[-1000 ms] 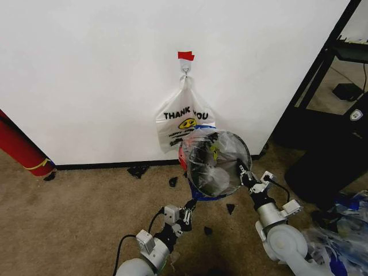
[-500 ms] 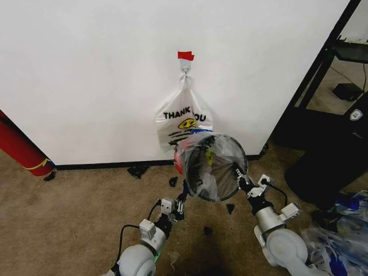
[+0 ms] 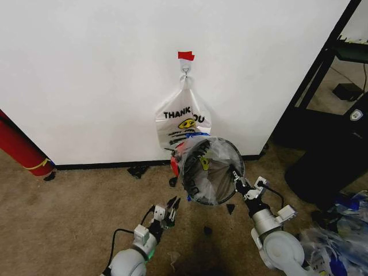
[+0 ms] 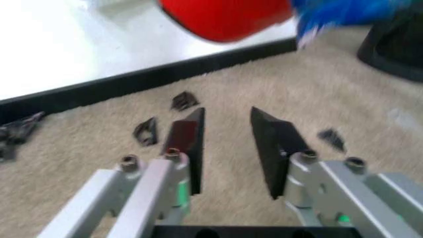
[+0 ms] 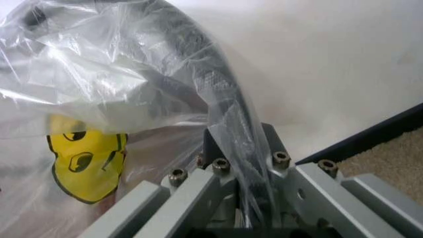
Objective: Pick up the garbage bag from the wall and place it over the trash bin.
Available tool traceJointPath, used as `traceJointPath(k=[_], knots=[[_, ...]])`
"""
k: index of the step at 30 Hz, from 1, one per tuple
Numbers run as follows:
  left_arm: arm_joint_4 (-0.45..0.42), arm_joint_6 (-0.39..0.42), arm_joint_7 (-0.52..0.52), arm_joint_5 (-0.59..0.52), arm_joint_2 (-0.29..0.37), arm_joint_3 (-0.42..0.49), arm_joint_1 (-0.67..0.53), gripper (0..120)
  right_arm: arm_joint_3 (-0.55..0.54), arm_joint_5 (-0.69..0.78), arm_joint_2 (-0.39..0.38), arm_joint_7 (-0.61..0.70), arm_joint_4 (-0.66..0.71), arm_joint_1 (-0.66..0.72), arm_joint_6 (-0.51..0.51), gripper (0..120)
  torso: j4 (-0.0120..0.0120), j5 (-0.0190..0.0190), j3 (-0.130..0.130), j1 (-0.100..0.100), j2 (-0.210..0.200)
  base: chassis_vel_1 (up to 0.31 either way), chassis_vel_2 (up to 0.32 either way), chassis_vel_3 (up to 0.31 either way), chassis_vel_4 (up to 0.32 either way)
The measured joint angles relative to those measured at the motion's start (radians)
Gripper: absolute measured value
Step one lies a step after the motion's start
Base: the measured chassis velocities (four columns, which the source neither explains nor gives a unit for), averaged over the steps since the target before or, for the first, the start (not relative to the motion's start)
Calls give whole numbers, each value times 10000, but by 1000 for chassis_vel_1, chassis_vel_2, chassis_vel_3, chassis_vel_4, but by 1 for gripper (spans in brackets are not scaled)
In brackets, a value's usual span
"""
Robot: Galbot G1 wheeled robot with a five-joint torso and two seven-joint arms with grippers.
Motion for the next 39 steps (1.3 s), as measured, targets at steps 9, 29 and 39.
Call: traceJointPath(k=[9,29,39], knots=[[-1338,103,-2573,922,187,-1013,265,69,-350,-1041,173,229,-614,165,398,0,0,0,0,0,0,0,0,0,0],[-3462,-1369,-302,2628,-454,-65,1360,57,-1545,-4282,842,1068,-1688,641,1384,0,0,1,0,0,1,0,0,0,0],[-3164,435,-1459,2436,-530,734,617,22,-1752,-5974,1177,1061,-2221,742,2251,0,0,2,0,0,1,0,0,0,0]])
